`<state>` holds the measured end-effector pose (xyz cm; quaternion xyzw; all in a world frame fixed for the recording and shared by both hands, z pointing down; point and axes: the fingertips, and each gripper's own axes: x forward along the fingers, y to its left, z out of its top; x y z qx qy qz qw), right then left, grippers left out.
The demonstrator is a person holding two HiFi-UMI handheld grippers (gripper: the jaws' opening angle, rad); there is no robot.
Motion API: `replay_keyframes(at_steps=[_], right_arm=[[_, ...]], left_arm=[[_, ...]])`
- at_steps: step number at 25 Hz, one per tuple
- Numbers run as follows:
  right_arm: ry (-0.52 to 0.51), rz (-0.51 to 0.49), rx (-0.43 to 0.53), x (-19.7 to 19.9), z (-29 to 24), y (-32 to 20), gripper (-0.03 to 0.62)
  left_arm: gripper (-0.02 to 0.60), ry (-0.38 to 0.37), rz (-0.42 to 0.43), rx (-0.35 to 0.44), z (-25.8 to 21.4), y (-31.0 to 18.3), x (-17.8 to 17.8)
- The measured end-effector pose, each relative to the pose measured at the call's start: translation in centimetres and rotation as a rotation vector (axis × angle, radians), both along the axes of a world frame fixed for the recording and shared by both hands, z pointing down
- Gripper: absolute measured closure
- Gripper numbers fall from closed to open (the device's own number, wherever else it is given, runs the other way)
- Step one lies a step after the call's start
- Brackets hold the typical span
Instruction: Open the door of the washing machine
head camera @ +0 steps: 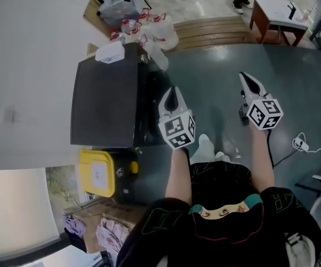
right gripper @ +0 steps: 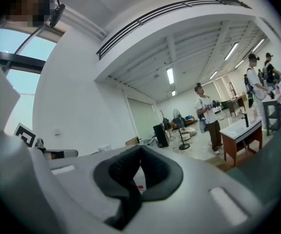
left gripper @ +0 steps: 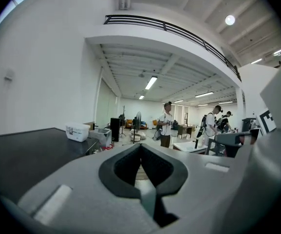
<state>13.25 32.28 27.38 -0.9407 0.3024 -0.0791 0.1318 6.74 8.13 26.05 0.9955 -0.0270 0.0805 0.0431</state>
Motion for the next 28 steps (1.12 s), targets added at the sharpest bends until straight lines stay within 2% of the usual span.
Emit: replay_keyframes(at_steps=[4, 7, 11, 15, 18, 20, 23, 28], right_arm=[[-0.031, -0.086, -0.039, 3.3, 2.7, -3.9, 0.592], [-0.068, -0.088, -0.026, 7.4, 4.4, -4.4, 0.592], [-0.103, -0.104, -0.080, 13.7, 5.8, -5.5, 0.592], [-0.140, -0.203, -0.122, 19.3, 7.8, -11.5, 0.592], [-0.213, -0.354, -0.184, 21.0, 11.2, -18.1, 0.592], [-0.251, -0.445, -0.192, 21.8, 12.5, -22.4, 0.592], [-0.265, -0.548, -0.195, 22.1, 13.7, -27.6, 0.592], [-0.273, -0.733, -0.255, 20.7, 15.3, -33.6, 0.591]], left_arm=[[0.571, -0.053, -0.067, -0.030, 3.3, -3.4, 2.9], [0.571, -0.065, -0.066, -0.075, 5.5, -4.3, 6.8], [0.571, -0.117, -0.053, -0.104, 8.8, -4.2, 13.2], [0.571, -0.204, -0.067, -0.124, 12.9, -6.5, 17.6], [0.571, -0.307, -0.160, -0.158, 17.2, -10.1, 17.4], [0.571, -0.346, -0.225, -0.188, 18.8, -12.6, 17.0], [0.571, -0.351, -0.283, -0.195, 19.5, -15.9, 16.9], [0.571, -0.356, -0.385, -0.236, 20.9, -18.7, 15.4]])
